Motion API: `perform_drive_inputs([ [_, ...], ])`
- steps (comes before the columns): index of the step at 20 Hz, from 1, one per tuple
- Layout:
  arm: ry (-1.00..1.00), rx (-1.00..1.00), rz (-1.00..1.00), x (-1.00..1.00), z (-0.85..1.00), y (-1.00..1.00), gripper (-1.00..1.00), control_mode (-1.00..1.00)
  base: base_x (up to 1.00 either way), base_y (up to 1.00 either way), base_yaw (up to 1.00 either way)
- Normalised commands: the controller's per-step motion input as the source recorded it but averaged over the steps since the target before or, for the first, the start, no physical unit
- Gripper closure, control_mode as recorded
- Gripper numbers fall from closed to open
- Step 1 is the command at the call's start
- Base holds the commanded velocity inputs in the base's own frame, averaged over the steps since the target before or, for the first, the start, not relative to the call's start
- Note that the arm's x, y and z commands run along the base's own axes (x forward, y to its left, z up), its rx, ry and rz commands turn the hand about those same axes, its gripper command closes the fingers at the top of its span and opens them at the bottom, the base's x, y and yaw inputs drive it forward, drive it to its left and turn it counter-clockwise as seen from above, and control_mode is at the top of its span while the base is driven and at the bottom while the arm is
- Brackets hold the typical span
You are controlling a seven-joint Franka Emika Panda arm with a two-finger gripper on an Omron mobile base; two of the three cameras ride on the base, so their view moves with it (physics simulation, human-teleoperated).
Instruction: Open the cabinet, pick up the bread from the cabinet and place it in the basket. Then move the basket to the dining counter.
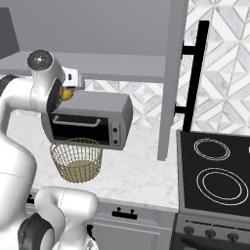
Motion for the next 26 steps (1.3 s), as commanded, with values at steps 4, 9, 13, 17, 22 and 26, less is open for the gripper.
perform_drive_inputs([
  [4, 0.28, -0.23, 0.00, -0.06, -1.00, 0.09, 1.00, -1.00, 0.00, 0.00, 0.00],
  [9, 0.31, -0.07, 0.00, 0.00, -1.00, -0.04, 1.00, -1.00, 0.00, 0.00, 0.00],
  [13, 0.27, 0.00, 0.00, 0.00, -1.00, -0.06, 1.00, -1.00, 0.00, 0.00, 0.00],
  [17, 0.13, -0.02, 0.00, 0.04, -1.00, -0.01, 1.00, -1.00, 0.00, 0.00, 0.00],
  [22, 0.08, -0.02, 0.00, 0.23, -0.98, -0.02, 1.00, -1.00, 0.00, 0.00, 0.00],
  [26, 0.13, -0.01, -0.01, 0.15, -0.86, -0.02, 1.00, -1.00, 0.00, 0.00, 0.00],
])
